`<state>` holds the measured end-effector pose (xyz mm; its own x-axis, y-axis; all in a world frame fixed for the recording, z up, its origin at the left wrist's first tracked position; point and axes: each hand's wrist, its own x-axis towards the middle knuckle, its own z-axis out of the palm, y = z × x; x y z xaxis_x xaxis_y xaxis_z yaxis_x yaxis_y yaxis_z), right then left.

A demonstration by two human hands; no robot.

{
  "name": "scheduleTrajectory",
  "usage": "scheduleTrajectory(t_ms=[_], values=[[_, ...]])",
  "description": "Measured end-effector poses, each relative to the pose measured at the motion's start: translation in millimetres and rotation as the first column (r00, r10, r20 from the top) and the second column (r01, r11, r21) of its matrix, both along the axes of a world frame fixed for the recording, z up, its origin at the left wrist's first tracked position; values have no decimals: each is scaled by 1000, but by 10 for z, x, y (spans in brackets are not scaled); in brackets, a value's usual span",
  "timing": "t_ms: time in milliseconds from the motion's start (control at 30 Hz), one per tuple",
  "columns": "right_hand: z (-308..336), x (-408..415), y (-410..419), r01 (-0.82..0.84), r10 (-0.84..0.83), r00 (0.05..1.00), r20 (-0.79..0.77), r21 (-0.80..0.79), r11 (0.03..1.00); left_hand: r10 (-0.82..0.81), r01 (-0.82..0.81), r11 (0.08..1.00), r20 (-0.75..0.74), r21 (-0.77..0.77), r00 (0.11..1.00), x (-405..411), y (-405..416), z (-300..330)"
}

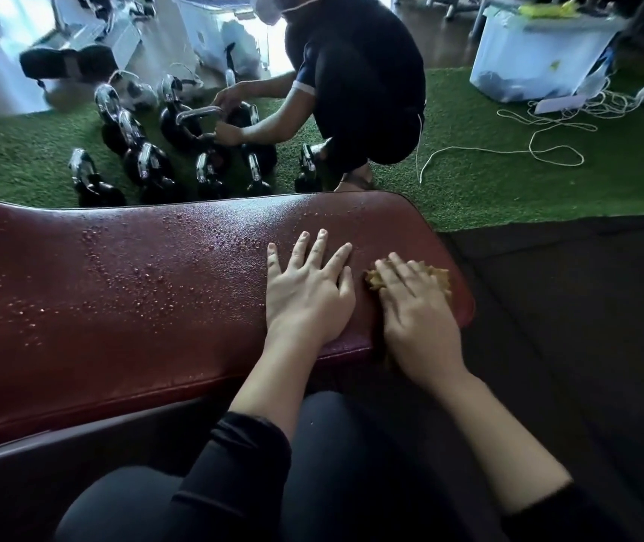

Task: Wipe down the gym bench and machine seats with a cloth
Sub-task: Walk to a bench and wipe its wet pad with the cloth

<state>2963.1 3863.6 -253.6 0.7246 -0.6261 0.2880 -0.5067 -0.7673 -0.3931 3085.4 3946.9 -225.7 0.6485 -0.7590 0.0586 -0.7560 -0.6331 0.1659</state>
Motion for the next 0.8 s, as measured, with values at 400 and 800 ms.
scheduleTrajectory(t_ms=[400,800], values=[[137,-97,-762,125,-101,991,-86,358,925,19,-19,999,-17,-33,1000,-4,14,8],[151,311,-599,-22,68,979,-190,237,971,36,-37,998,-19,-44,999,6,12,16]])
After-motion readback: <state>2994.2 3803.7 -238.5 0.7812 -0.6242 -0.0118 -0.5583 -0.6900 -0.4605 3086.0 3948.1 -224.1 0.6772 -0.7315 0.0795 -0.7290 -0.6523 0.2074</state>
